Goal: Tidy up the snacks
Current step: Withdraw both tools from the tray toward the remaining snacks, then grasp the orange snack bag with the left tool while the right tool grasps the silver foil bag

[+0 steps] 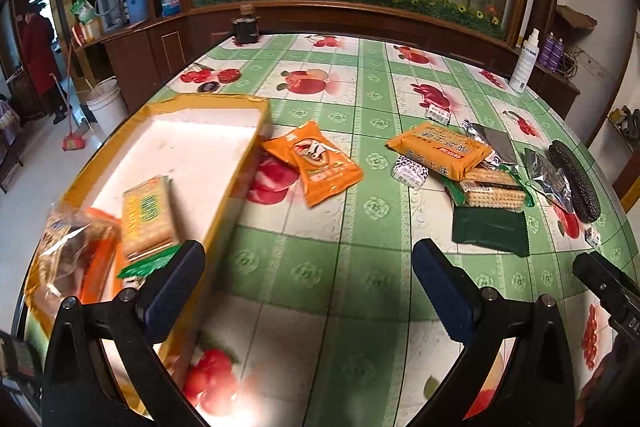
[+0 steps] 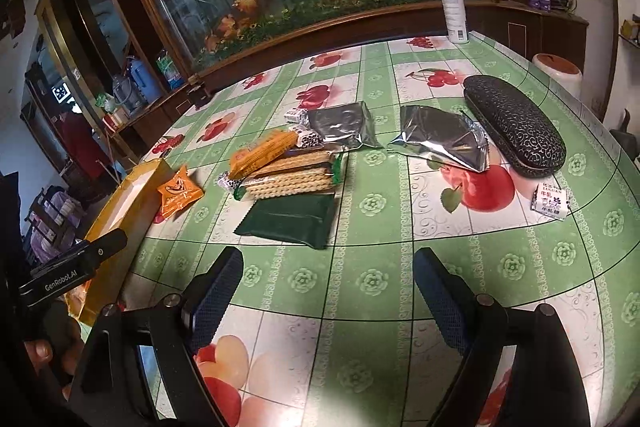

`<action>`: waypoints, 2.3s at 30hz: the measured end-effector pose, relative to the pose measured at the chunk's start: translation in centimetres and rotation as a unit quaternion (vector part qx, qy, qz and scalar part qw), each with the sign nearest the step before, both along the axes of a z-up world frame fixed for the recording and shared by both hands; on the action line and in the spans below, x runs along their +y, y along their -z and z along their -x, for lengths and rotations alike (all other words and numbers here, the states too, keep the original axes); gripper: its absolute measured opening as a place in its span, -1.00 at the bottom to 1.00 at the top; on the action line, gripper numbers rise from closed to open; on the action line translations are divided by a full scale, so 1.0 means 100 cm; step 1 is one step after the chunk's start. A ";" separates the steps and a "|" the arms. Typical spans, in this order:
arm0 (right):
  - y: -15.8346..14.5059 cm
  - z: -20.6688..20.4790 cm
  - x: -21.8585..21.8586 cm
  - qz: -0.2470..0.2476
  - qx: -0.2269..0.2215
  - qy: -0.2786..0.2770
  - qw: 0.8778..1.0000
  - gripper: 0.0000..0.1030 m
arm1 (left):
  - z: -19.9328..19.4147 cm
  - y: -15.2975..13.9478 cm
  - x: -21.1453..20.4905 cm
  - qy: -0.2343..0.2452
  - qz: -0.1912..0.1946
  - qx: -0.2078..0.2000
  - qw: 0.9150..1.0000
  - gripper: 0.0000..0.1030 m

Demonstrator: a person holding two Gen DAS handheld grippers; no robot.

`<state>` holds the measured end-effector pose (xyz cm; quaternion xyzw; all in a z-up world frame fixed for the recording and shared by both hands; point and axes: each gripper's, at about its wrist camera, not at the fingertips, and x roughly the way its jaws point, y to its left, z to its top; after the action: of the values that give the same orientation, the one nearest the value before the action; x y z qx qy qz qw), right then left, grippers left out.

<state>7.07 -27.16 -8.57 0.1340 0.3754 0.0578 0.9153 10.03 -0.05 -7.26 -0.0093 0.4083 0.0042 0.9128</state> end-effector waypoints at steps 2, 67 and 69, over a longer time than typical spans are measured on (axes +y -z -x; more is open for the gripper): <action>-0.002 -0.007 -0.008 0.003 -0.004 -0.004 1.000 0.72 | -0.012 0.004 -0.005 0.004 0.000 0.012 1.000 1.00; 0.022 -0.148 -0.013 0.241 0.046 -0.122 0.962 0.75 | -0.070 0.045 -0.009 0.064 0.044 0.081 0.994 -0.09; 0.027 -0.153 -0.015 0.247 0.062 -0.115 0.960 0.77 | -0.071 0.045 -0.006 0.058 0.044 0.079 0.994 -0.08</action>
<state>22.42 -28.65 -11.29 -0.1369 0.4469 0.0596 0.8820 17.08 -0.64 -11.72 -0.0257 0.4786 -0.0660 0.8752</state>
